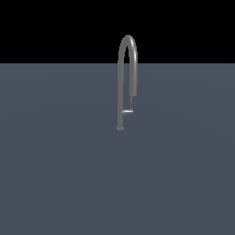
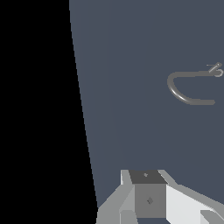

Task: Turn on the faucet by rotating a designated handle.

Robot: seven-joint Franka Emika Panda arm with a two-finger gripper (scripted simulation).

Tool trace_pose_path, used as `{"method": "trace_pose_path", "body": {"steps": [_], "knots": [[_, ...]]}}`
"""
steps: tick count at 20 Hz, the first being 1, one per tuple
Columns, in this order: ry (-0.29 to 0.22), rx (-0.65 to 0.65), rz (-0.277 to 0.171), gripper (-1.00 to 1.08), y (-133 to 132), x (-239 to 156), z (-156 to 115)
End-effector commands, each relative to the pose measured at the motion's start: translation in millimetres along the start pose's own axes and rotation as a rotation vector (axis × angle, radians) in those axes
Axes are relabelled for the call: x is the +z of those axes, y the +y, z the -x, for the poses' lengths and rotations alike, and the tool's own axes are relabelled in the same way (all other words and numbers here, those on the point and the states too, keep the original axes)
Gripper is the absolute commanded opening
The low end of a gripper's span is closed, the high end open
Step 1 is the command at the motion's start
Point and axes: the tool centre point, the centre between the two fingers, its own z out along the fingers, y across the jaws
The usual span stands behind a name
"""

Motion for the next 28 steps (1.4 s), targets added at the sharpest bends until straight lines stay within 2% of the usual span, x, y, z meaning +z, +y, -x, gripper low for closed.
{"method": "trace_pose_path", "body": {"steps": [1, 8, 15, 22, 28], "knots": [[-0.037, 0.072, -0.041, -1.00, 18, 2, -30], [-0.151, 0.277, -0.123, -1.00, 70, 32, -109], [-0.272, 0.503, -0.154, -1.00, 131, 92, -182], [-0.387, 0.742, -0.130, -1.00, 199, 178, -239], [-0.473, 0.950, -0.065, -1.00, 262, 264, -269]]}}
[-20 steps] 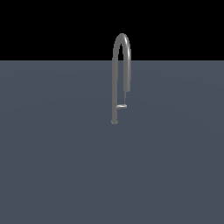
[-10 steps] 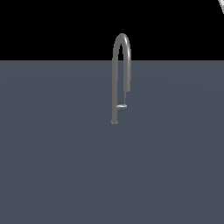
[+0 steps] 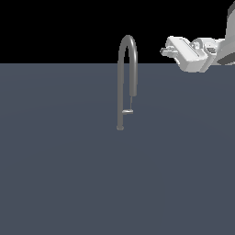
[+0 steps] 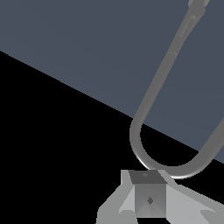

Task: Turn on the faucet by rotating a designated handle.

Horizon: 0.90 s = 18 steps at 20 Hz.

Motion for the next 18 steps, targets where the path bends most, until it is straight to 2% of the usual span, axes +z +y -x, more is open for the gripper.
{"method": "trace_pose_path", "body": {"steps": [1, 5, 9, 14, 18], "knots": [[-0.015, 0.094, 0.023, -1.00, 6, 23, -40], [-0.029, 0.218, 0.060, -1.00, 17, 57, -90], [-0.033, 0.311, 0.092, -1.00, 30, 84, -127], [-0.031, 0.385, 0.121, -1.00, 42, 106, -154], [-0.030, 0.411, 0.131, -1.00, 46, 114, -164]]}}
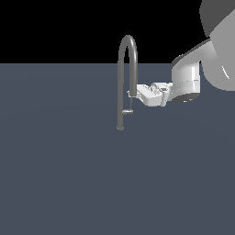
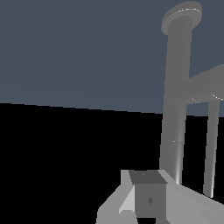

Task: Turn on the faucet by rotating a designated handle.

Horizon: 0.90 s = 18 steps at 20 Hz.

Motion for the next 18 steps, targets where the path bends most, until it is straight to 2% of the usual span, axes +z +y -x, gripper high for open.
{"method": "trace_pose_path", "body": {"steps": [1, 18], "knots": [[0.002, 0.010, 0.002, -1.00, -0.4, 2.3, -4.0], [0.001, 0.063, 0.018, -1.00, 4.7, 4.6, -10.1]]}}
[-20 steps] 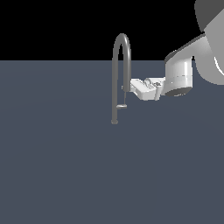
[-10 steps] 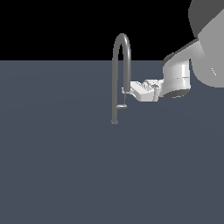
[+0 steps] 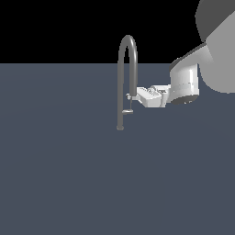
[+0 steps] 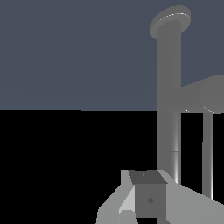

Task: Turn on the faucet by rotating a designated handle.

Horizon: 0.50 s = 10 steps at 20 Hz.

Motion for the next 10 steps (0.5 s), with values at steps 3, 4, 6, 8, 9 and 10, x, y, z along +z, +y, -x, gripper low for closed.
{"method": "trace_pose_path", "body": {"steps": [3, 4, 6, 8, 9, 10], "knots": [[0.000, 0.000, 0.000, -1.00, 1.8, 0.0, 0.6], [0.000, 0.000, 0.000, -1.00, 2.7, 0.0, 0.9], [0.000, 0.000, 0.000, -1.00, 4.7, 0.0, 1.6], [0.000, 0.000, 0.000, -1.00, 6.8, 0.0, 2.4], [0.000, 0.000, 0.000, -1.00, 7.9, 0.0, 2.8], [0.000, 0.000, 0.000, -1.00, 9.1, 0.0, 3.3]]}}
